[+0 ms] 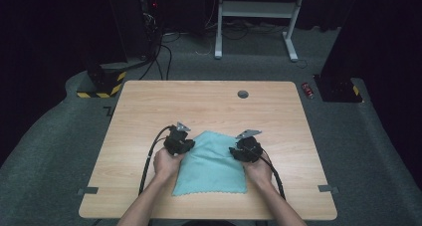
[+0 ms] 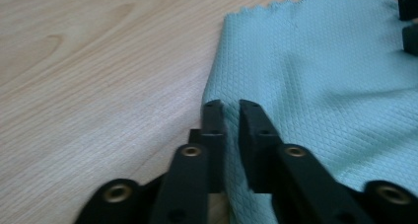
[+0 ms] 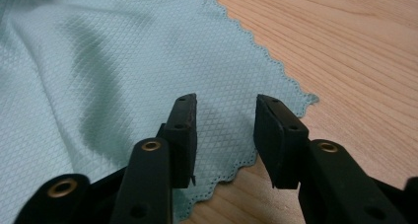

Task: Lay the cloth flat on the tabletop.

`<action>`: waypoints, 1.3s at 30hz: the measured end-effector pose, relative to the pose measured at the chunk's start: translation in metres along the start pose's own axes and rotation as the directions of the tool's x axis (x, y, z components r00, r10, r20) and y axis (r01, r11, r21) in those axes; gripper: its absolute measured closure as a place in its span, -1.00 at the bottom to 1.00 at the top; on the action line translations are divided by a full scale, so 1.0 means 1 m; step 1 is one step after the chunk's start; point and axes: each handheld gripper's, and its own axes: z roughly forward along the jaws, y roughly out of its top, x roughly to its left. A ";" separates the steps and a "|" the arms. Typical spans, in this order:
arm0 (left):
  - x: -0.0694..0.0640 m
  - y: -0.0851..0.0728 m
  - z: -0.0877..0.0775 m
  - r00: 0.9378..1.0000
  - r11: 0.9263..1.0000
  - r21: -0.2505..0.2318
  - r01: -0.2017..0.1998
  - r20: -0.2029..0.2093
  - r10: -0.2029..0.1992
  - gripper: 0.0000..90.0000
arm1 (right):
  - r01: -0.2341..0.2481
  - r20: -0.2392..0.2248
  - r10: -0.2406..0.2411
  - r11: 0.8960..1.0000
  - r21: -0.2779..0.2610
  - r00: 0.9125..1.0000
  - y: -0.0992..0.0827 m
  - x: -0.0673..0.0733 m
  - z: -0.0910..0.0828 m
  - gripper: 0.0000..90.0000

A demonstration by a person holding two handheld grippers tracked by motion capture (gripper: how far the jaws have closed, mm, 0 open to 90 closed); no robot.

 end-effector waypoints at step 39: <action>-0.057 0.026 -0.025 0.994 0.994 -0.037 -0.106 0.027 0.107 0.56 | 0.034 0.032 -0.032 0.996 -0.085 0.999 -0.013 0.002 0.001 0.01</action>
